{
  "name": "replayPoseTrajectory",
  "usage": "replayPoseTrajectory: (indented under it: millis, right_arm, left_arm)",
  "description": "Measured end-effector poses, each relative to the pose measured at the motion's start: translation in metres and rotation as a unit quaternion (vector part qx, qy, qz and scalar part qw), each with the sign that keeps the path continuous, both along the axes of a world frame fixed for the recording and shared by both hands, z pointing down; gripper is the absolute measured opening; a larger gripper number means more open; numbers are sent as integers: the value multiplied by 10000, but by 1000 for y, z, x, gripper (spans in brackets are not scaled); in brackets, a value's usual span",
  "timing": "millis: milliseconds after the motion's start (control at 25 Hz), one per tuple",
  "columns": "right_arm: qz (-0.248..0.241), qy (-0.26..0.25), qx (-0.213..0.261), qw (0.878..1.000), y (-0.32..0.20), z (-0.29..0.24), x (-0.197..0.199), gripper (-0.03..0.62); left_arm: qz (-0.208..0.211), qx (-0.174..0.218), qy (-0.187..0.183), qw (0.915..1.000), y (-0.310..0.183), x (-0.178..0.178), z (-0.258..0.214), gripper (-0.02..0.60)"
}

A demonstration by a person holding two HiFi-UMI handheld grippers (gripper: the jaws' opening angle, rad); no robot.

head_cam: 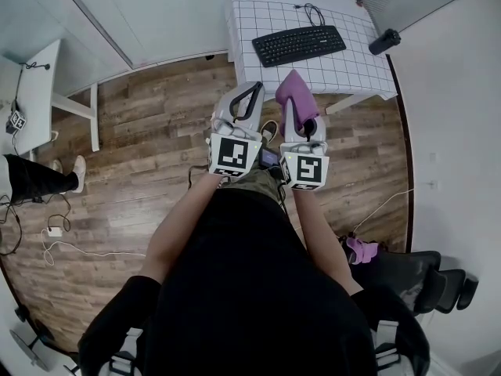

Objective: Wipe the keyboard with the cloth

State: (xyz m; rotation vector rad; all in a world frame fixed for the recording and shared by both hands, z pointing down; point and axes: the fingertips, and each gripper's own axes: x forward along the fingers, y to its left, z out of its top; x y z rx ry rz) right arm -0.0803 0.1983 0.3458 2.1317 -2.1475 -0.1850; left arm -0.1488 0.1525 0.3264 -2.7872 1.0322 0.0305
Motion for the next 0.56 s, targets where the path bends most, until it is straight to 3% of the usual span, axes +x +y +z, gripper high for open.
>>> replayPoseTrajectory:
  millis: [560]
  right_arm:
    - [-36,66,30,10000,1,-6,-10,60]
  left_arm:
    - [-65,47,-27,10000,0,-11,-1,2]
